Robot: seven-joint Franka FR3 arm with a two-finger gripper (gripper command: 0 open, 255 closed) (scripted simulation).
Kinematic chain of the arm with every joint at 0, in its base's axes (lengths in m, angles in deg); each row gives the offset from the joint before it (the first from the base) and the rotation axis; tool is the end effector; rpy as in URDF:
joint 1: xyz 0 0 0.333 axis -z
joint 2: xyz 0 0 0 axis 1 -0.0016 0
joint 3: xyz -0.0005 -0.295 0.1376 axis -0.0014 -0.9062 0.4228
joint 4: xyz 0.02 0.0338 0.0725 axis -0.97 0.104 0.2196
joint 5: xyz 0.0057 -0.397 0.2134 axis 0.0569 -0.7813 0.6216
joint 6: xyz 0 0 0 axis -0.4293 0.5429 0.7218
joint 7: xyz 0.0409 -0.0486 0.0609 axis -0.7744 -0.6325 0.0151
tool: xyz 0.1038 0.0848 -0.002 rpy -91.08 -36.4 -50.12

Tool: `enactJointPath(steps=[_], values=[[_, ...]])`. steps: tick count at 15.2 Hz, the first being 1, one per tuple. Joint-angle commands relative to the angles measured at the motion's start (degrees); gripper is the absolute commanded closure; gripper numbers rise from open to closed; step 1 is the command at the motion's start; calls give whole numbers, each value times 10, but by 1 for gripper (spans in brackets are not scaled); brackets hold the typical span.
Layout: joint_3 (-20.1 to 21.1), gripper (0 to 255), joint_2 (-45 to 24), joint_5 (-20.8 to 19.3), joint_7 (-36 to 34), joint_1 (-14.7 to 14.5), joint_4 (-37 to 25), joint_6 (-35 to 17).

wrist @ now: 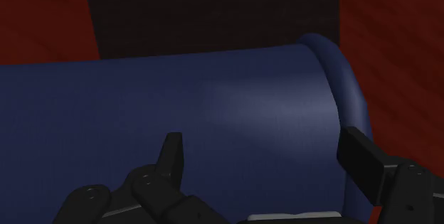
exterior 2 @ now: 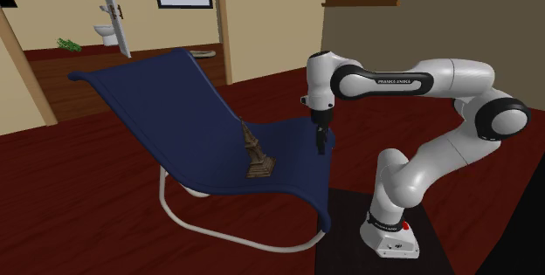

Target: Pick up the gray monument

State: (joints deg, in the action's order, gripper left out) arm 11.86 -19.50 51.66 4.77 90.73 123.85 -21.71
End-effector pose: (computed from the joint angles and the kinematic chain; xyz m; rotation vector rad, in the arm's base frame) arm 0.3401 -0.0173 0.5400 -3.0907 0.1302 0.2144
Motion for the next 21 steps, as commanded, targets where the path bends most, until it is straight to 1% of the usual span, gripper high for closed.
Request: enactJointPath(steps=[1,6,11,17,21], values=[[0,0,0,0,0,0,0,0],[21,0,-52,-8,-17,-2,-13,-116],[42,0,-109,-23,-39,1,-40,-222],[69,0,-180,-55,-72,10,-88,-334],[87,0,-225,-84,-99,19,-127,-395]])
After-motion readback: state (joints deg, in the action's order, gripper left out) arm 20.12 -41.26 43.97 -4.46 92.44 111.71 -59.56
